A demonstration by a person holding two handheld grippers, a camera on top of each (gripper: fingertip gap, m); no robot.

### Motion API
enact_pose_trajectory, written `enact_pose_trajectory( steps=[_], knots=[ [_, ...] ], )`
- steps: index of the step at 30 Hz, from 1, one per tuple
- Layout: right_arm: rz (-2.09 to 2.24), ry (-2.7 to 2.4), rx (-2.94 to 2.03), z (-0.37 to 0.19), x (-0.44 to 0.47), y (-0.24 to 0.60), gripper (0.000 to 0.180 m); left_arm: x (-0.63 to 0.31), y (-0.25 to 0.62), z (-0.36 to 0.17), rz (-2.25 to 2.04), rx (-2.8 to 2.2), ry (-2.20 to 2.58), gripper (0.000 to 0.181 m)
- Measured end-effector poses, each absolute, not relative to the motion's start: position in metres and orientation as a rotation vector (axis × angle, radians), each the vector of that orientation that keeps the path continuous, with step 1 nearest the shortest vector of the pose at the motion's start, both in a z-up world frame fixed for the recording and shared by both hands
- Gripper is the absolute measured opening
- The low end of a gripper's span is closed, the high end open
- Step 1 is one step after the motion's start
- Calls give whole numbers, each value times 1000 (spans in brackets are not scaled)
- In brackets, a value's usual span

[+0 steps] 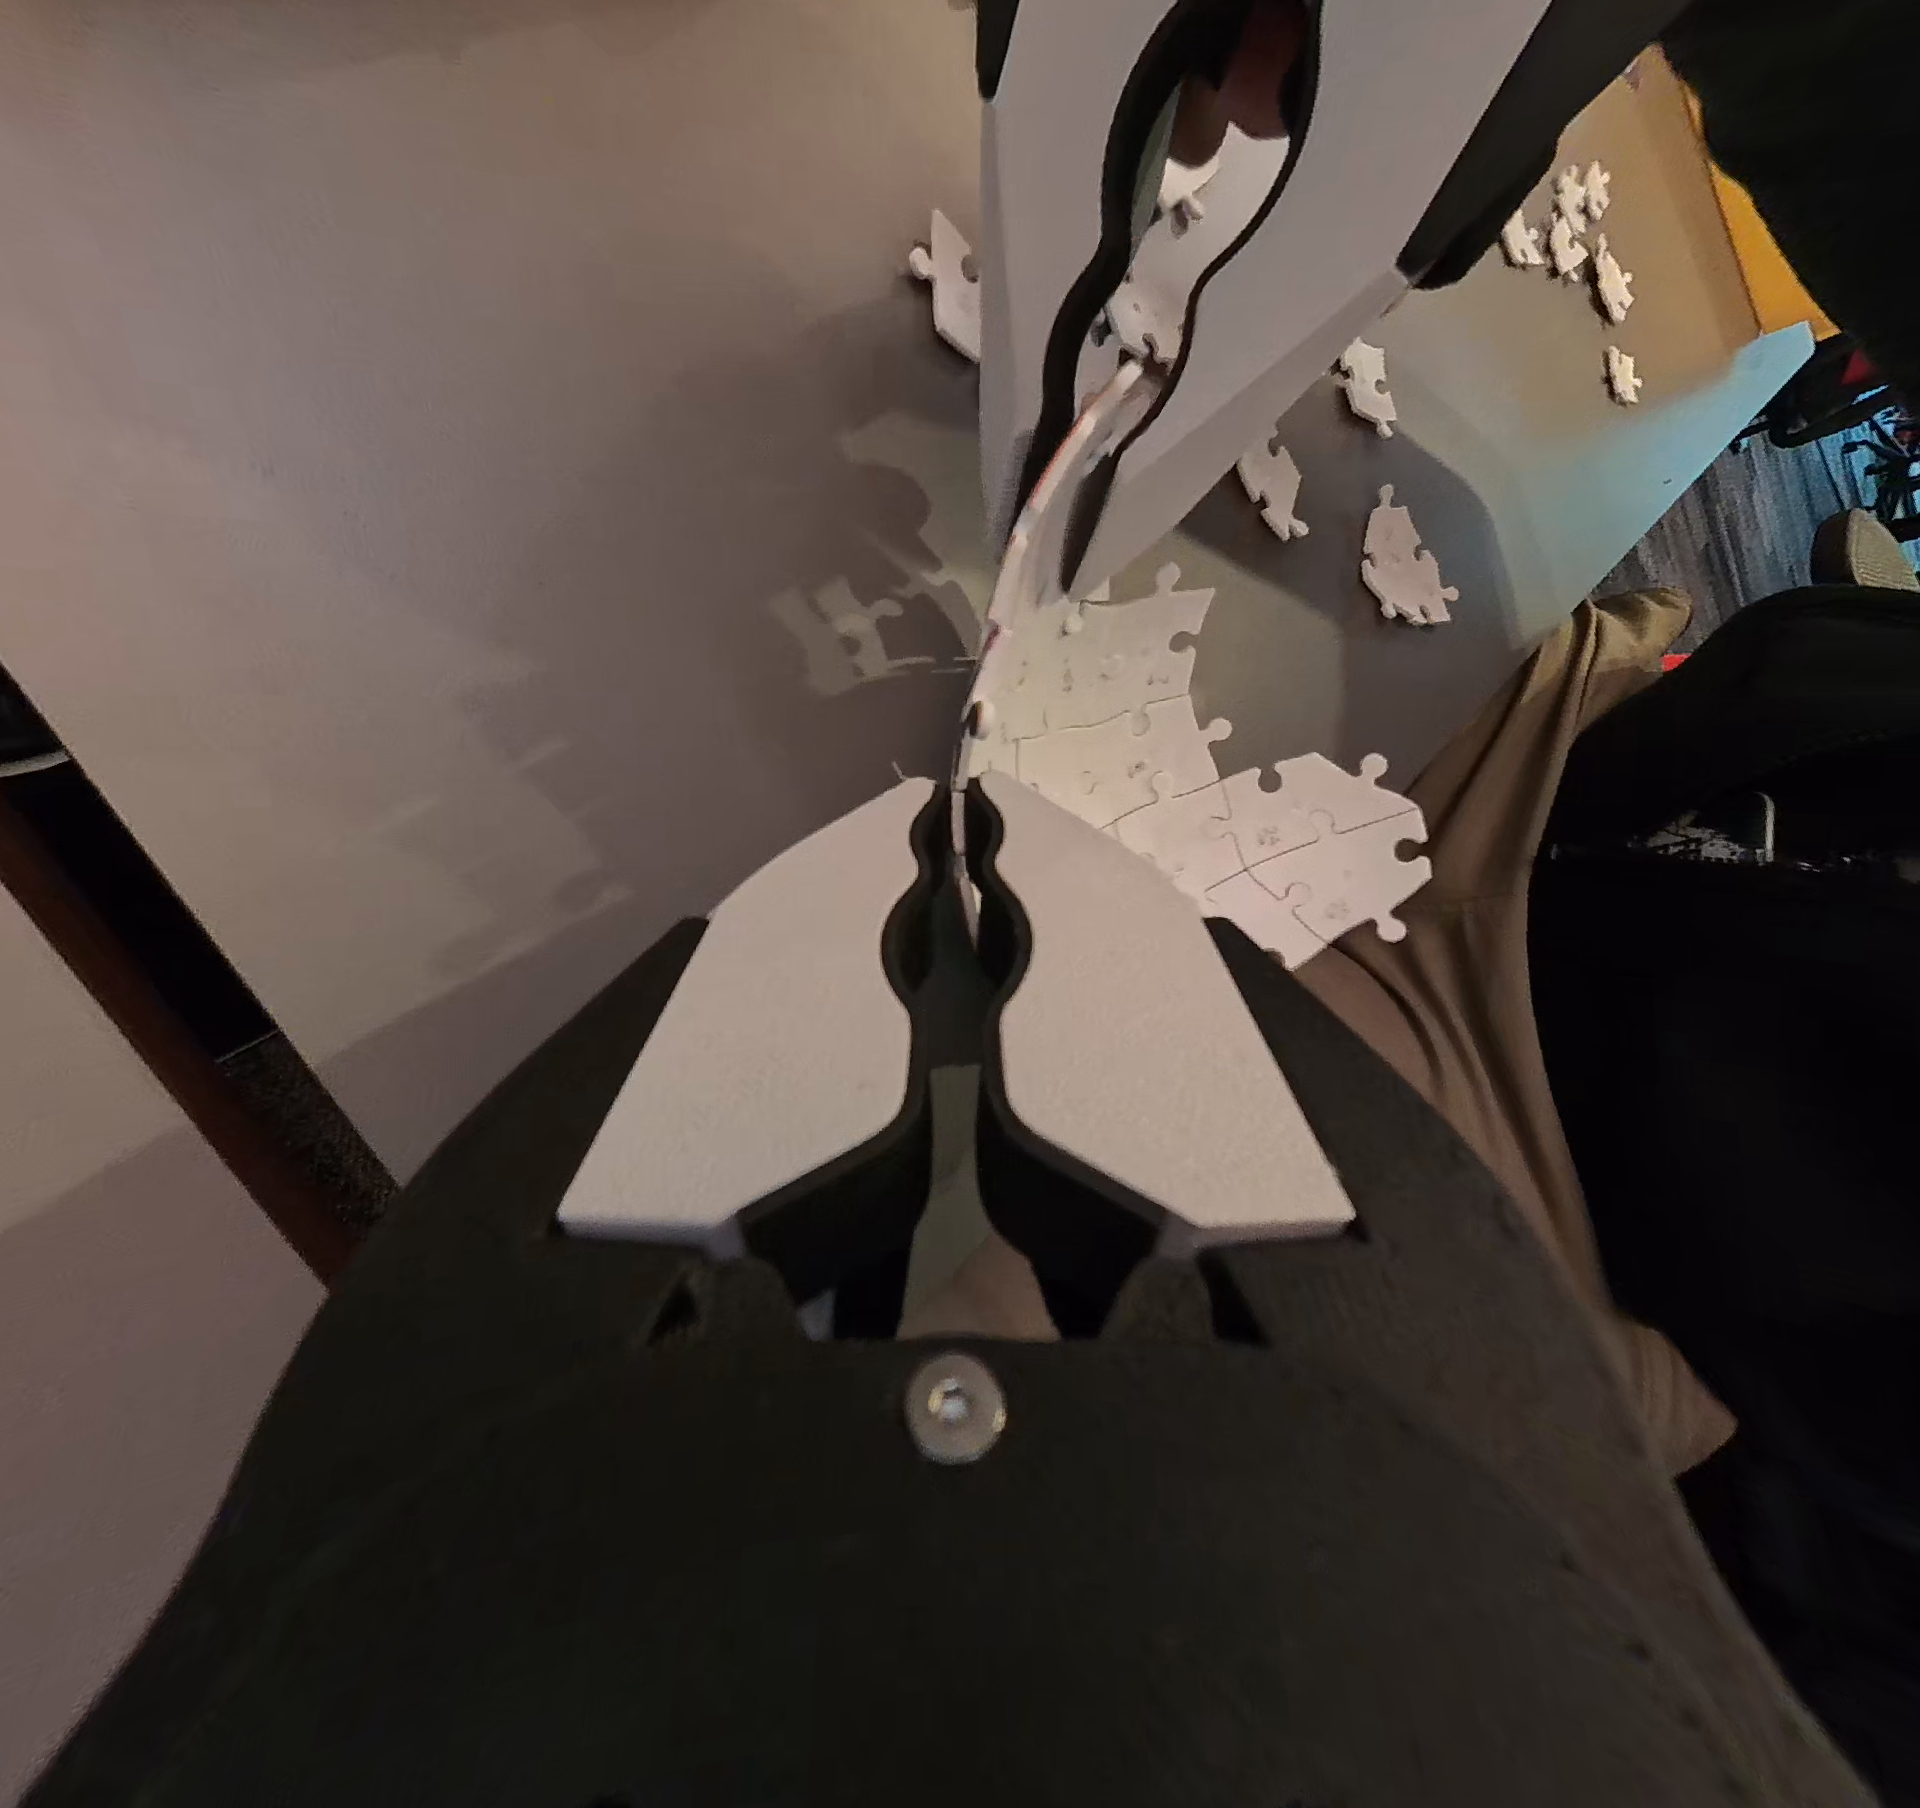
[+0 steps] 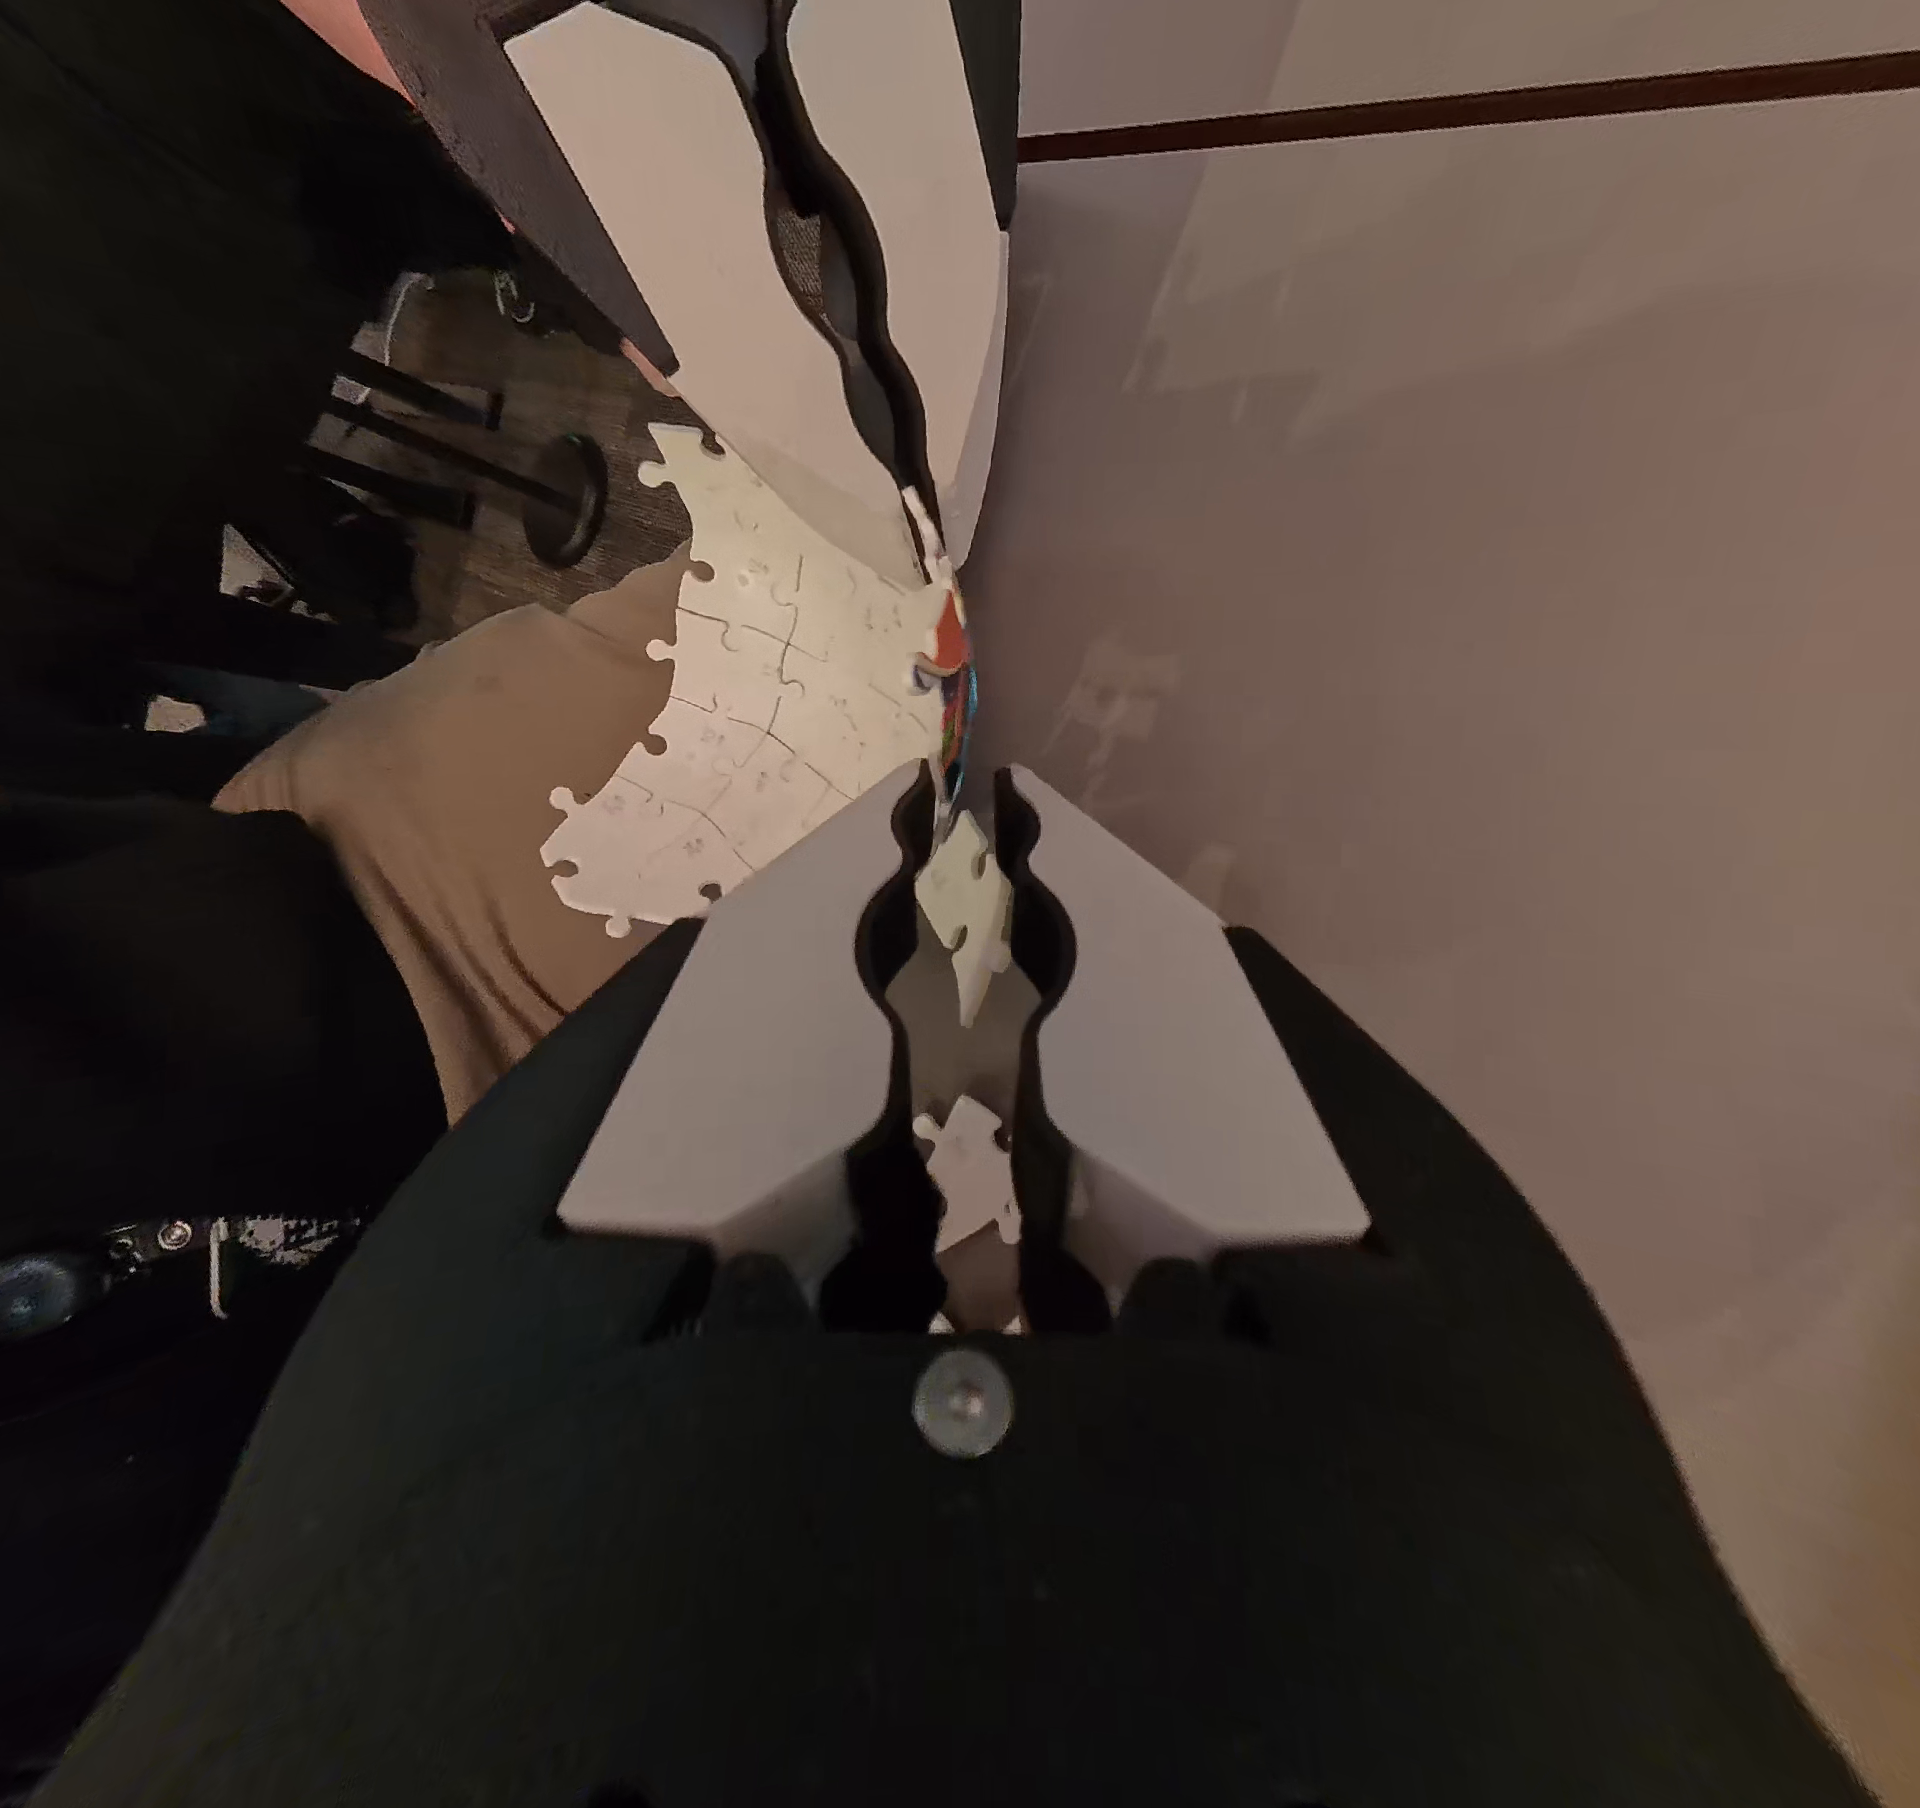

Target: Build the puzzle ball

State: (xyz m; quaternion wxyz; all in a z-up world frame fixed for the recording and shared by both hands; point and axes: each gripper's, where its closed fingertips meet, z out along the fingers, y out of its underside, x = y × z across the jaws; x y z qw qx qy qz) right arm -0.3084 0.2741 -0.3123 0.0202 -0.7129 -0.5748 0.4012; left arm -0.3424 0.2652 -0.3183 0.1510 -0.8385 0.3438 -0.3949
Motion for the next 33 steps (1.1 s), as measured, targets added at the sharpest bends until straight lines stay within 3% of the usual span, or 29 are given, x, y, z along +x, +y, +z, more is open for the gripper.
enact_pose_trajectory(
  steps=[9, 33],
  knots=[
    [1243, -1774, -2213, -318, -310, 271, 1, -343, 266, -320, -1127, -2414, 985, 2],
    [1218, -1577, -2256, -321, -313, 279, 0, -342, 266, -319, -1134, -2423, 954, 4]
  ],
)
